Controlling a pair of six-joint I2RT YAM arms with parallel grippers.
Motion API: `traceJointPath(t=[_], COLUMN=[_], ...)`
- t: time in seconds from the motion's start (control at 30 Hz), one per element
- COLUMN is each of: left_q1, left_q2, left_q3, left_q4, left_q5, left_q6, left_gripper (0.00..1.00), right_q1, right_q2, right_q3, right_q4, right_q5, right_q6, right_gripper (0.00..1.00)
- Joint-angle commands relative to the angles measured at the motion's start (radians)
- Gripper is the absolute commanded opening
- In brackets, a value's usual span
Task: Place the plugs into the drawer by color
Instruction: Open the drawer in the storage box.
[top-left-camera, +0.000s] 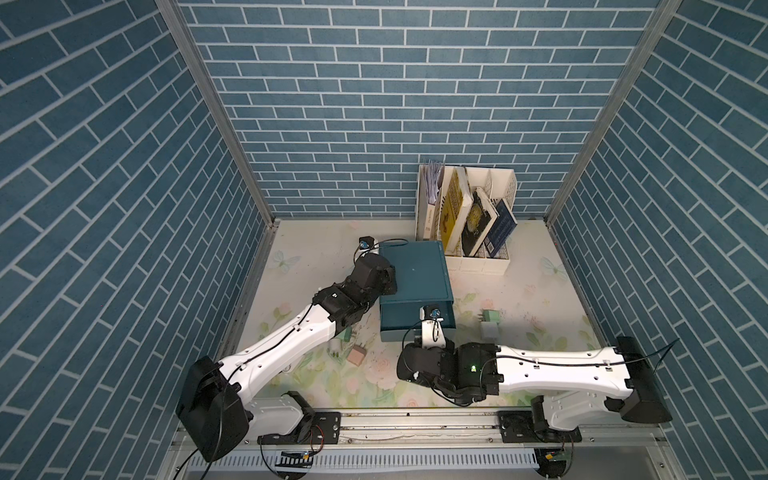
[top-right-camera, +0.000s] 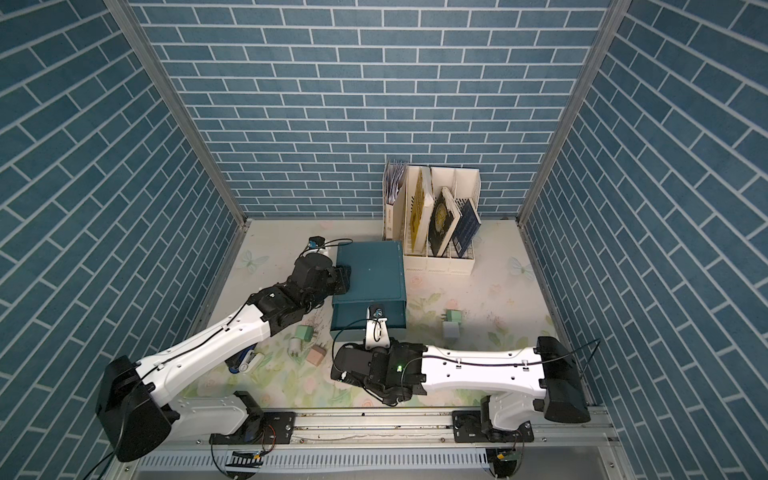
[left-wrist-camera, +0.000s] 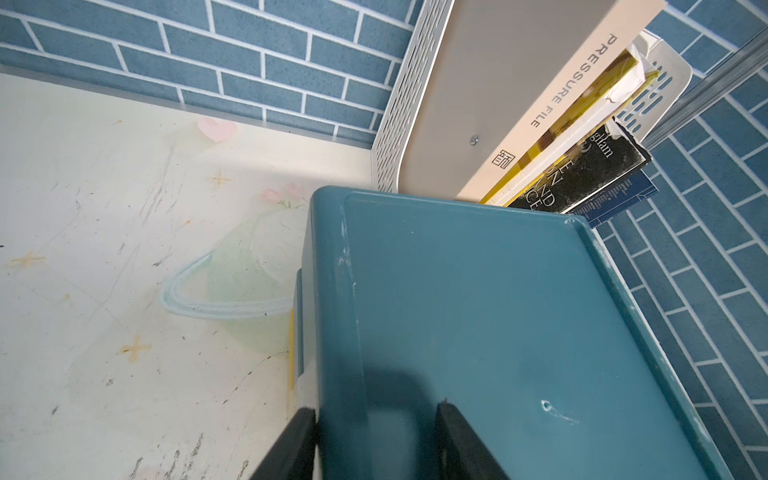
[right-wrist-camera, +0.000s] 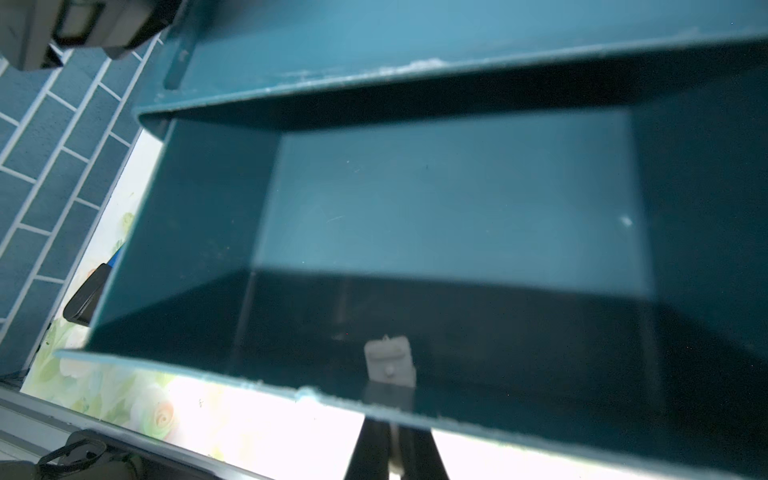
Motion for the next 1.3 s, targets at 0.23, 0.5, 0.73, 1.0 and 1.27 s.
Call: traceJointPath(t=[0.23, 0.5, 0.73, 1.0, 1.27], left_q1=[-0.001, -0.001, -0.001, -0.002, -0.002], left_q2=[-0.070, -0.169, -0.296, -0.369, -0.385], left_q3=[0.028, 0.116, 0.046, -0.077, -0.119], left_q4=[-0.126, -0.215, -0.240, -0.216, -0.207], left_q5=[0.030, 0.011, 0.062, 0.143, 0.157], left_q6=[0.013, 0.029, 0.013, -0.006, -0.026], left_gripper=[0.68, 0.69, 0.71, 0.71, 0.71], right_q1=[0.072, 0.059, -0.156, -0.703, -0.965], right_q2=[-0.012, -0.082, -0.316, -0.437, -0.302], right_q3=[0.166, 0.315, 0.170, -0.150, -0.346], right_q4=[-0.293, -0.634, -0.610, -0.292, 0.022], right_q5=[0.131, 0.247, 0.195, -0.157, -0.329], right_q6=[0.051, 0.168, 0.179, -0.208, -0.358], right_gripper=[0.73, 0.82, 0.75, 0.75, 0.89])
